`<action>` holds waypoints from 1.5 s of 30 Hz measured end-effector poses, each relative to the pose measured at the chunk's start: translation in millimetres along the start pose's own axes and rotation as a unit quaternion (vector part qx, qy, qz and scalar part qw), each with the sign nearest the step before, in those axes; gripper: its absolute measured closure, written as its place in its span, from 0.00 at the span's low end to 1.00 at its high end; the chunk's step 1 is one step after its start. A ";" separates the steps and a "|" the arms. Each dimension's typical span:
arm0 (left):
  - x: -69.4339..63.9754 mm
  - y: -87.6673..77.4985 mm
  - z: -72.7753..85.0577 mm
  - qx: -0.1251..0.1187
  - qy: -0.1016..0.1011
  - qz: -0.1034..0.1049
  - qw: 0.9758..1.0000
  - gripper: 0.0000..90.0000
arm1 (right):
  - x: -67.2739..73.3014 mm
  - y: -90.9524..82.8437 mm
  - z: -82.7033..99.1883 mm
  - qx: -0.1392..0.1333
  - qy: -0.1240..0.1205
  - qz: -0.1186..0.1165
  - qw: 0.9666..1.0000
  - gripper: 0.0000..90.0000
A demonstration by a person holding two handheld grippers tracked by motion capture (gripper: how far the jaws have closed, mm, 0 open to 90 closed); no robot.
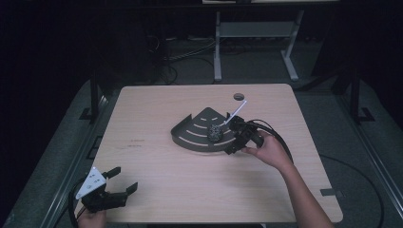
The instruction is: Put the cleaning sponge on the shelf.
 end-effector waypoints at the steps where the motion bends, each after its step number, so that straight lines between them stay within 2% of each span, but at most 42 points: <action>1: -0.2 0.2 -0.1 -0.001 0.000 0.001 1.000 0.15 | 1.0 -0.5 0.8 0.000 0.002 -0.001 1.000 0.23; 7: -0.4 0.5 0.1 0.000 0.000 0.001 1.000 0.15 | 2.2 -1.6 7.2 -0.007 0.005 -0.003 1.000 0.23; 10: -0.3 0.7 0.3 0.000 -0.001 0.001 1.000 0.15 | 2.9 -0.9 12.1 -0.001 0.002 -0.001 1.000 0.23; 45: -0.7 1.4 0.2 0.001 -0.001 0.001 1.000 0.15 | 14.7 -3.7 52.9 -0.006 0.010 -0.005 1.000 0.22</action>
Point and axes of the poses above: each handheld gripper's, and its own axes: y roughly forward along the jaws, z roughly out of its underside, x roughly to its left, the point moved 9 cm from there along y, roughly forward along the jaws, and after that the axes turned 15 degrees about z, right-handed, at the moved point
